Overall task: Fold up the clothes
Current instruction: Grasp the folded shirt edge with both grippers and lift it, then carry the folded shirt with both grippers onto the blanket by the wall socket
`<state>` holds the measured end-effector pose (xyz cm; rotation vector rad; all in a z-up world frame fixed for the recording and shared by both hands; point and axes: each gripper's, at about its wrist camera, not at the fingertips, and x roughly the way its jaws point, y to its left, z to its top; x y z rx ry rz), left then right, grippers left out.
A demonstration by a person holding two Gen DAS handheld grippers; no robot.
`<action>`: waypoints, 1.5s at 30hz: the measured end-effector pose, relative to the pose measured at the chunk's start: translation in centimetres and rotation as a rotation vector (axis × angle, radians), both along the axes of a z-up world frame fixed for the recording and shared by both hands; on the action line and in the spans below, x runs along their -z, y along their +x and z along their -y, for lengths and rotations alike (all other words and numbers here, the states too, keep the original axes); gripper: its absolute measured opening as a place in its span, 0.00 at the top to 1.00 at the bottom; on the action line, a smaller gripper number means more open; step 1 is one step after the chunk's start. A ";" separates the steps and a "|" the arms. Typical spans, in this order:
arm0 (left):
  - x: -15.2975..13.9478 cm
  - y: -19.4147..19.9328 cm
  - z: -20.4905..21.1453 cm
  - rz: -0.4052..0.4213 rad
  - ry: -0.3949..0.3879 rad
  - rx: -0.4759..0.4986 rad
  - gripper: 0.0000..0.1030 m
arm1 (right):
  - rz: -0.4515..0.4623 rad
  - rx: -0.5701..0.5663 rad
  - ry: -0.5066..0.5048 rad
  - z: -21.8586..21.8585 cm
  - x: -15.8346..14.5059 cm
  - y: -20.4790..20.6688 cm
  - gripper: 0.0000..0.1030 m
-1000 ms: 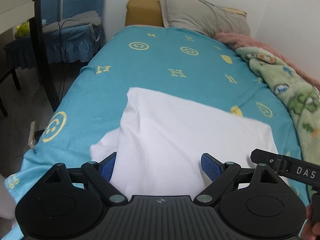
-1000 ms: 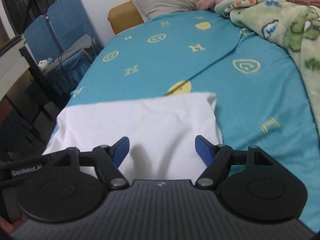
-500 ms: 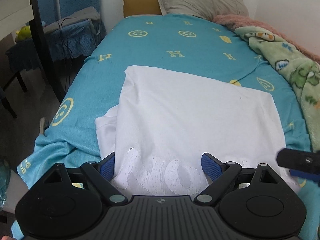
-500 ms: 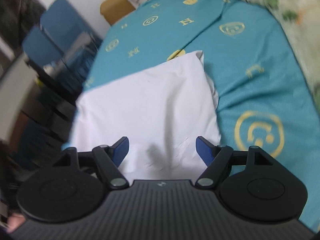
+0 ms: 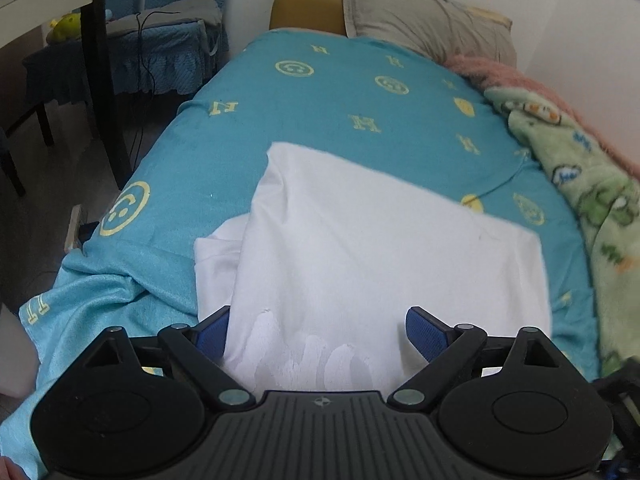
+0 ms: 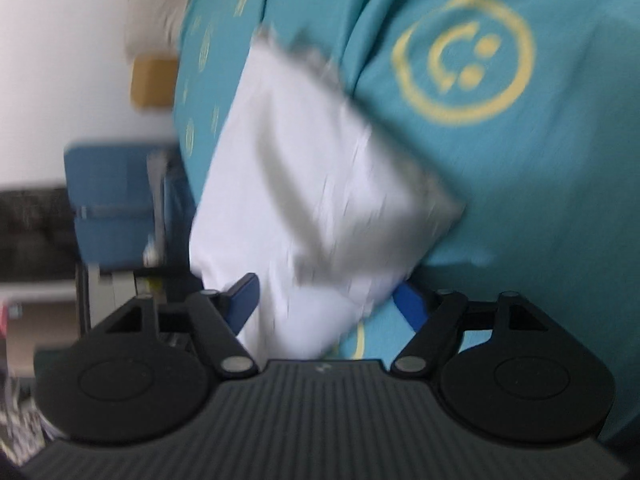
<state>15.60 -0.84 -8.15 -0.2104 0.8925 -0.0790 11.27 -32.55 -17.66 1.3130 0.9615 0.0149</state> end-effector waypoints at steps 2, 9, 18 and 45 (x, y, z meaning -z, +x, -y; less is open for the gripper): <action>-1.9 -0.8 -0.9 0.036 -0.097 -0.002 0.11 | -0.007 0.034 -0.013 0.1 0.3 -0.1 0.48; -2.9 -3.5 -2.3 -0.093 -0.643 0.149 0.03 | 0.057 0.044 -0.082 -0.6 -1.3 -0.2 0.85; 5.3 -1.7 -1.0 -0.372 -0.849 -0.010 0.03 | 0.161 0.066 -0.072 0.0 -3.1 0.2 0.87; 0.5 0.5 -3.5 -0.200 -0.960 -0.129 0.75 | 0.327 0.155 -0.214 2.2 -11.5 -5.8 0.88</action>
